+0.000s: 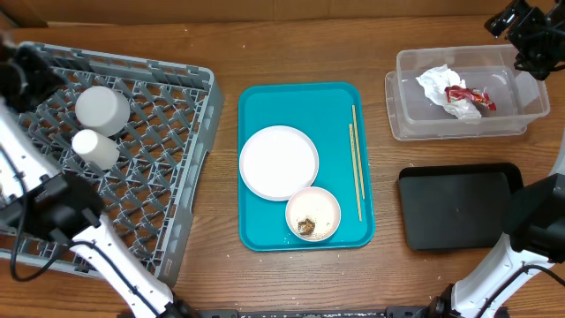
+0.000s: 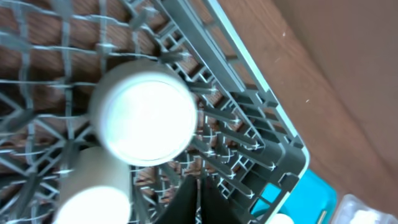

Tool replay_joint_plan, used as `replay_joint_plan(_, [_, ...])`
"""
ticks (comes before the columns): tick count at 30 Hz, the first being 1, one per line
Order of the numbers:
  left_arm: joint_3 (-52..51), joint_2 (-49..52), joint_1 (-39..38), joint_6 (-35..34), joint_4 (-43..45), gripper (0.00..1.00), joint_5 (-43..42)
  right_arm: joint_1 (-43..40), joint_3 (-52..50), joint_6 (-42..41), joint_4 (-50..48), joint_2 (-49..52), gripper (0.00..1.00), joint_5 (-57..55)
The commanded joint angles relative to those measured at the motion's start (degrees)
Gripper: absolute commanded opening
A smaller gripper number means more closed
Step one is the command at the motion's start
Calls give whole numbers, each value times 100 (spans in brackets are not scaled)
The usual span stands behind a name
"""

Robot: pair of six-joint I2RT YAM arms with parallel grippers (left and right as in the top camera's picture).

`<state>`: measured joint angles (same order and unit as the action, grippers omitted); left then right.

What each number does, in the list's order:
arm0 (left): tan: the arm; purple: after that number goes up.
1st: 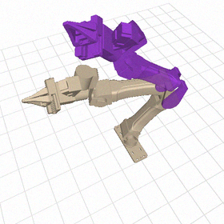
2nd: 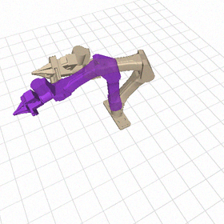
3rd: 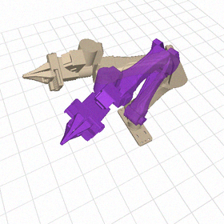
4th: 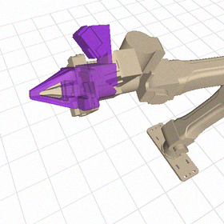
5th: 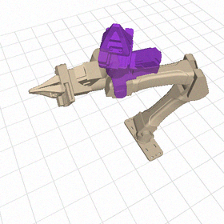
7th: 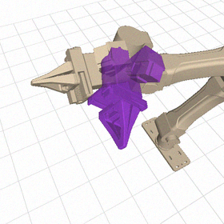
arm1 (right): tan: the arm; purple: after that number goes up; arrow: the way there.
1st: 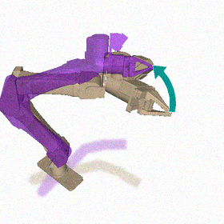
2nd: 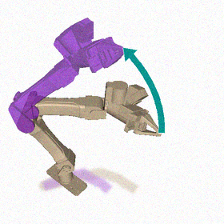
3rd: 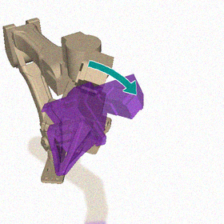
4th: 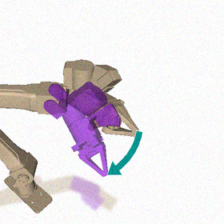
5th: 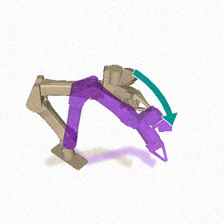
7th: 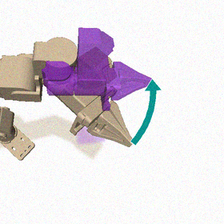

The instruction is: Sort waste into correct bins and load items into the dishwasher

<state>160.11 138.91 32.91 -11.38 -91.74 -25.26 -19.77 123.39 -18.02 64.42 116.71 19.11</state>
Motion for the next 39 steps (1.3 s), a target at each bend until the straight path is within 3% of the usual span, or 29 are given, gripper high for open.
replay_joint_plan(1, [-157, -28, -496, 111, -17, 4, 699, 20, 39, -22, -24, -275, 100, -20])
replay_joint_plan(9, [-157, -28, -1613, 544, -358, 4, 811, 20, 39, -22, -24, -275, 100, -20])
replay_joint_plan(10, [-160, -28, -1768, 678, -396, 8, 822, 20, 39, -22, -24, -275, 100, -20])
replay_joint_plan(11, [-160, -28, -1952, 815, -435, 18, 857, 20, 39, -22, -24, -275, 100, -20])
replay_joint_plan(12, [-160, -28, -2111, 872, -470, 40, 914, 20, 39, -22, -24, -275, 100, -22])
replay_joint_plan(13, [-162, -28, -2304, 949, -507, 52, 1003, 20, 39, -22, -24, -275, 100, -22])
replay_joint_plan(15, [-199, -28, -2632, 1014, -507, 63, 1300, 20, 39, -22, -24, -275, 100, -20])
replay_joint_plan(20, [-369, -28, -3364, 966, -507, 26, 2251, 20, 39, -22, -24, -275, 100, -20])
replay_joint_plan(24, [-697, -26, -3674, 793, -474, 4, 2820, 20, 39, -22, -24, -275, 100, -20])
replay_joint_plan(30, [-1198, -26, -3652, 407, -59, 4, 3311, 20, 39, -22, -24, -275, 100, -20])
replay_joint_plan(34, [-1283, -26, -3515, 634, 376, 4, 3250, 20, 37, -24, -24, -275, 100, -20])
replay_joint_plan(39, [-1388, 13, -3440, 1318, 728, 4, 2159, 20, 39, -22, -24, -275, 100, -20])
